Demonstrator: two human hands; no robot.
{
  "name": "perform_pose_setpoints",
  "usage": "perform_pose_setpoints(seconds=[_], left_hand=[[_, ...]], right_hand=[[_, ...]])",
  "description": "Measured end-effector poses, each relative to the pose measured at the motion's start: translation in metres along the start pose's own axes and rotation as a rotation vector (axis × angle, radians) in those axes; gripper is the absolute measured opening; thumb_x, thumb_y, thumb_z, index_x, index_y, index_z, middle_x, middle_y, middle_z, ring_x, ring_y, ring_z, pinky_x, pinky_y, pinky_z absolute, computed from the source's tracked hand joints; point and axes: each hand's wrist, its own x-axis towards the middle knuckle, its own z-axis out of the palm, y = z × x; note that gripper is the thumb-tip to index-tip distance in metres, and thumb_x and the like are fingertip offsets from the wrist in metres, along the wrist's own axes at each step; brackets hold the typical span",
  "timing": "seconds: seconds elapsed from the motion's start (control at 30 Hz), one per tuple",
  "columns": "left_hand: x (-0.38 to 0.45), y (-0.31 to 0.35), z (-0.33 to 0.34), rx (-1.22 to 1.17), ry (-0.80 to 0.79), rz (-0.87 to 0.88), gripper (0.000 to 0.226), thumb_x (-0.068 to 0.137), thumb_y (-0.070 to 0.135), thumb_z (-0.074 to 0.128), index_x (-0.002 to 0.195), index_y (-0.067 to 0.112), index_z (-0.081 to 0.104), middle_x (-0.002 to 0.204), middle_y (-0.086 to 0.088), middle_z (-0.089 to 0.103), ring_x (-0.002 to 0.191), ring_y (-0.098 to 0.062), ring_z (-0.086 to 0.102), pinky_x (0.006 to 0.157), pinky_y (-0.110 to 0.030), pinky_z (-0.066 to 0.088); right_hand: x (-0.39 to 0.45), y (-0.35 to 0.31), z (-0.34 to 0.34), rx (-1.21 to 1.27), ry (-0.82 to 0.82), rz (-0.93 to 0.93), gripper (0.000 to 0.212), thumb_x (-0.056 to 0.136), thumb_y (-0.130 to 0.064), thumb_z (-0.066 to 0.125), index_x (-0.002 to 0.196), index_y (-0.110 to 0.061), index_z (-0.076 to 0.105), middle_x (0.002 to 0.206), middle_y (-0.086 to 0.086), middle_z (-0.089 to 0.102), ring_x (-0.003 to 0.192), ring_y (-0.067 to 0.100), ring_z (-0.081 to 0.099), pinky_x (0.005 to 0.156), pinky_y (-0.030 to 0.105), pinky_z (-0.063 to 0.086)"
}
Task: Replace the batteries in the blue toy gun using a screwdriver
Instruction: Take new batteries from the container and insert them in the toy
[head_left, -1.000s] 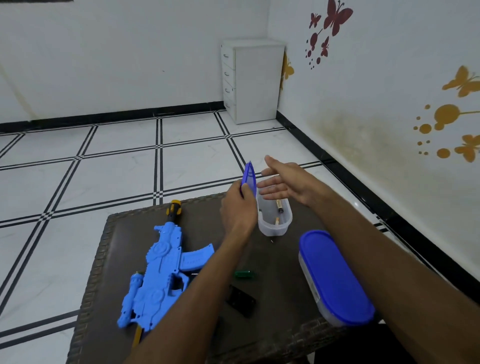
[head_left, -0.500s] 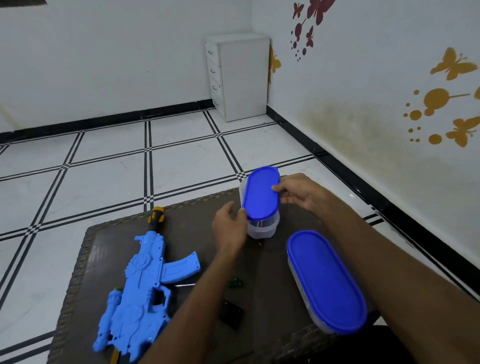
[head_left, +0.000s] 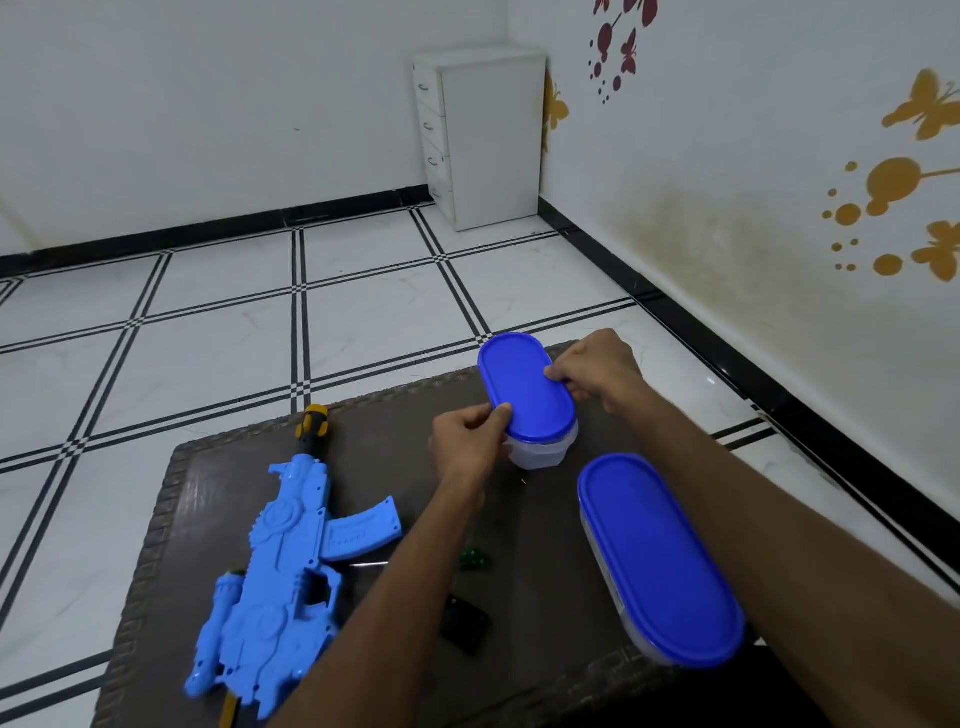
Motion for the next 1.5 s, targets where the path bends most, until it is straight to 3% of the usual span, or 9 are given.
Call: perform_pose_setpoints(seconds=[0.23,0.73,0.9,1.03,1.1,1.17,1.27,1.4,1.5], left_hand=[[-0.002,0.010,0.014,0.004,-0.001,0.011,0.031,0.085,0.021,0.074,0.111,0.006,0.072,0.086,-0.006,0.074,0.071,-0.016,0.072,0.062,-0.030,0.061],[0.003,-0.010,0.009,0.005,0.023,-0.052,0.038,0.083,0.022,0.075,0.119,0.011,0.068,0.096,-0.001,0.075,0.073,-0.015,0.073,0.069,-0.042,0.062],[0.010,-0.005,0.007,-0.106,-0.008,-0.171,0.043,0.079,0.010,0.079,0.119,0.006,0.065,0.099,-0.010,0.074,0.081,-0.024,0.073,0.070,-0.044,0.061],[0.021,0.013,0.006,-0.019,-0.122,-0.184,0.081,0.080,-0.003,0.073,0.149,0.010,0.030,0.098,-0.014,0.069,0.092,-0.030,0.069,0.081,-0.048,0.058],[0.032,0.024,0.006,0.072,-0.185,-0.124,0.060,0.086,0.001,0.068,0.140,0.011,0.044,0.086,-0.006,0.064,0.088,-0.026,0.065,0.075,-0.038,0.056],[0.041,0.034,0.009,0.183,-0.156,-0.041,0.005,0.093,0.014,0.058,0.095,0.010,0.061,0.076,-0.005,0.056,0.080,-0.024,0.057,0.069,-0.038,0.051],[0.065,0.037,0.020,0.373,-0.102,0.063,0.033,0.094,0.020,0.046,0.061,0.017,0.045,0.062,-0.003,0.045,0.071,-0.030,0.047,0.067,-0.039,0.043],[0.089,0.034,0.028,0.443,0.033,0.032,0.025,0.089,0.030,0.053,0.091,0.019,0.076,0.089,-0.006,0.073,0.091,-0.032,0.066,0.086,-0.042,0.054],[0.101,0.033,0.027,0.317,0.070,-0.083,0.026,0.068,0.025,0.061,0.087,0.017,0.076,0.090,-0.010,0.073,0.083,-0.030,0.068,0.076,-0.044,0.060]], right_hand=[[-0.004,0.013,-0.004,-0.192,0.131,-0.115,0.013,0.082,-0.026,0.075,0.079,-0.013,0.076,0.076,0.000,0.073,0.069,0.016,0.066,0.064,0.029,0.055],[-0.005,0.014,0.000,-0.190,0.018,-0.145,0.012,0.083,-0.019,0.076,0.090,-0.009,0.075,0.080,0.005,0.073,0.069,0.019,0.070,0.074,0.037,0.061],[0.007,0.017,0.004,-0.187,-0.128,-0.193,0.053,0.085,-0.016,0.073,0.135,-0.021,0.055,0.109,0.007,0.069,0.086,0.025,0.070,0.075,0.040,0.061],[0.020,0.008,0.004,-0.504,-0.308,-0.353,0.075,0.090,-0.018,0.066,0.153,-0.024,0.027,0.136,0.011,0.054,0.115,0.032,0.059,0.090,0.038,0.053],[0.026,0.002,0.002,-0.498,-0.414,-0.288,0.079,0.089,-0.019,0.067,0.153,-0.023,0.022,0.132,0.013,0.057,0.100,0.035,0.067,0.082,0.038,0.057],[0.032,-0.003,0.001,-0.445,-0.535,-0.188,0.082,0.089,-0.016,0.068,0.152,-0.022,0.014,0.117,0.018,0.065,0.088,0.037,0.071,0.076,0.047,0.060],[0.039,-0.009,0.002,-0.431,-0.670,-0.071,0.090,0.093,-0.012,0.062,0.153,-0.027,-0.004,0.118,0.027,0.063,0.098,0.042,0.069,0.083,0.054,0.057],[0.045,-0.011,0.002,-0.430,-0.719,0.001,0.091,0.095,-0.012,0.059,0.152,-0.034,-0.010,0.121,0.026,0.061,0.094,0.038,0.071,0.085,0.051,0.058],[0.046,-0.011,-0.003,-0.361,-0.765,0.034,0.090,0.095,-0.009,0.059,0.152,-0.034,-0.005,0.124,0.027,0.057,0.097,0.040,0.069,0.083,0.052,0.058]])
